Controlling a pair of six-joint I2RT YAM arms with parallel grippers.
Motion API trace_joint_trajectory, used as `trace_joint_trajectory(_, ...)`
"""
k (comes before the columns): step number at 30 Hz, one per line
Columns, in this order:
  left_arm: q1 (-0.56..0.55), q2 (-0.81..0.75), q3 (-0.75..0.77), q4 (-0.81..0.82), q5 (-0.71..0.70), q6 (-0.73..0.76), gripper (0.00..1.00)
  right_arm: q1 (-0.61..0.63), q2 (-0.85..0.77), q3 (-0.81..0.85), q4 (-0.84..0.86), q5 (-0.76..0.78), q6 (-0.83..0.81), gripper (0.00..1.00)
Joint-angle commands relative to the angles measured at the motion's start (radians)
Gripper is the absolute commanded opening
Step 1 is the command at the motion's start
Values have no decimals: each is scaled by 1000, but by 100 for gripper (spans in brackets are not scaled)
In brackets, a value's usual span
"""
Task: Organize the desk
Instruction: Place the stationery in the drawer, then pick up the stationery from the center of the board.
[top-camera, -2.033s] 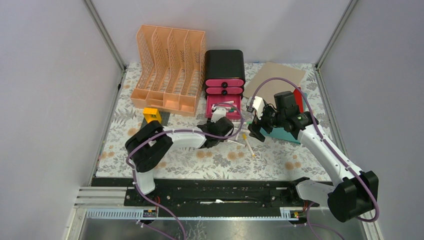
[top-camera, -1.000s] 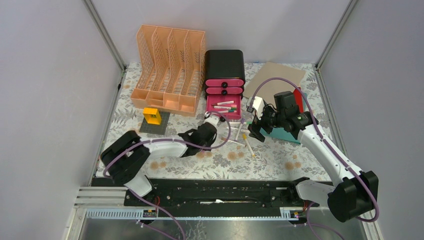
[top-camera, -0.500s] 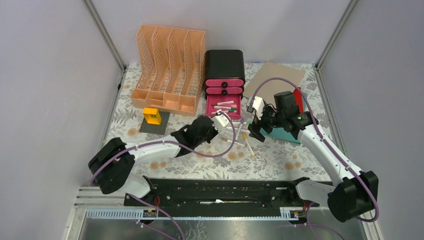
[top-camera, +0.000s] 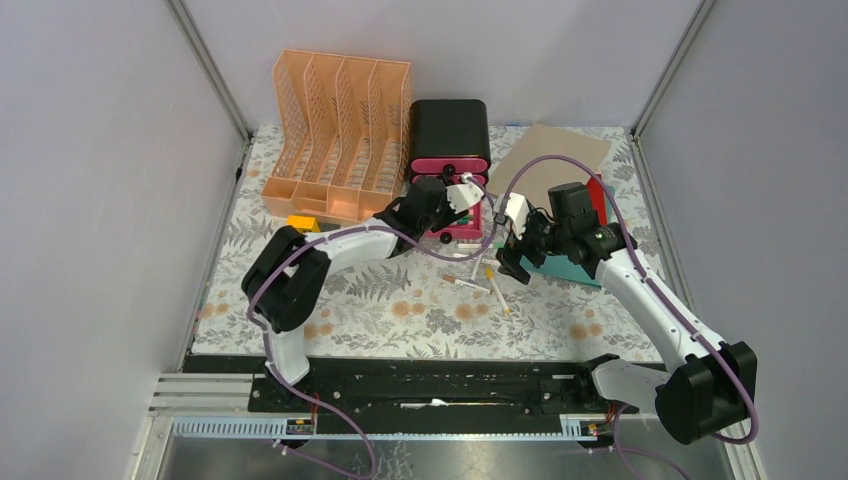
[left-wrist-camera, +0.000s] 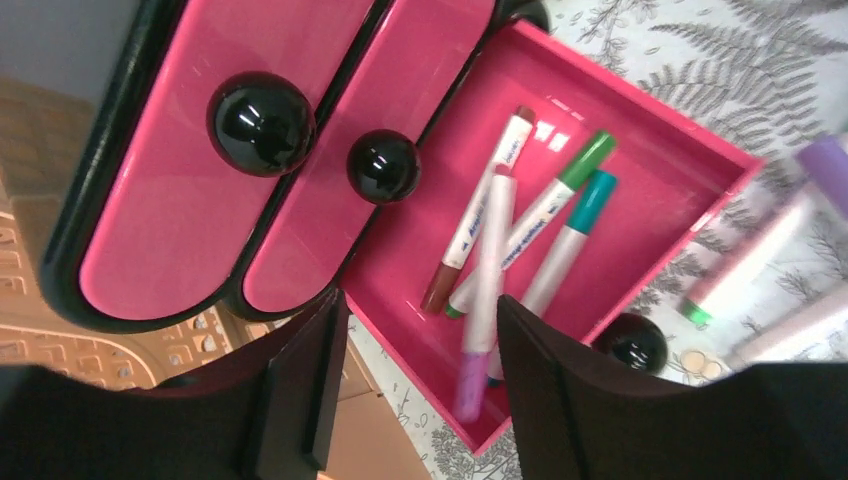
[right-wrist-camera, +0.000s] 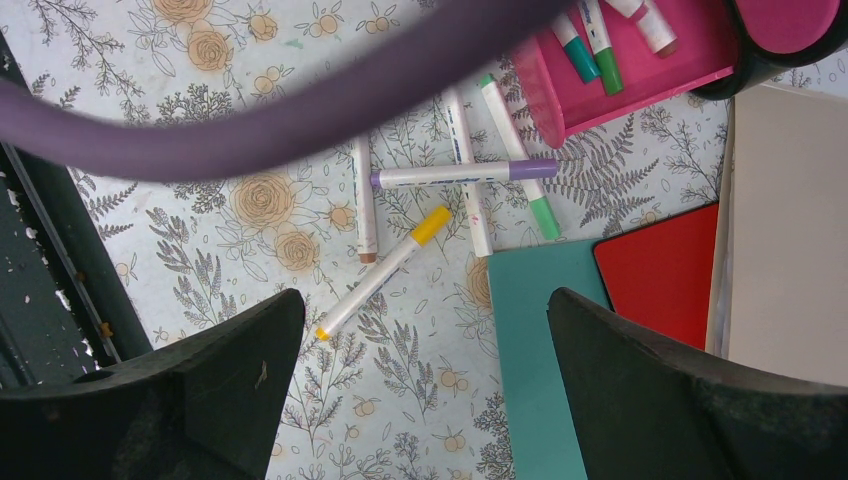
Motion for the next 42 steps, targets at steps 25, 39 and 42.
trace_joint_trajectory(25, 37, -780, -184, -275, 143, -819, 99, 10, 93, -26, 45, 34, 157, 94)
trace_joint_trajectory(39, 86, -817, -286, -348, 142, -733, 99, 138, 335, -66, 88, 280, 213, 67)
trace_joint_trajectory(42, 91, -815, -280, -353, 143, -740, 99, 149, 368, -56, 75, 279, 217, 57)
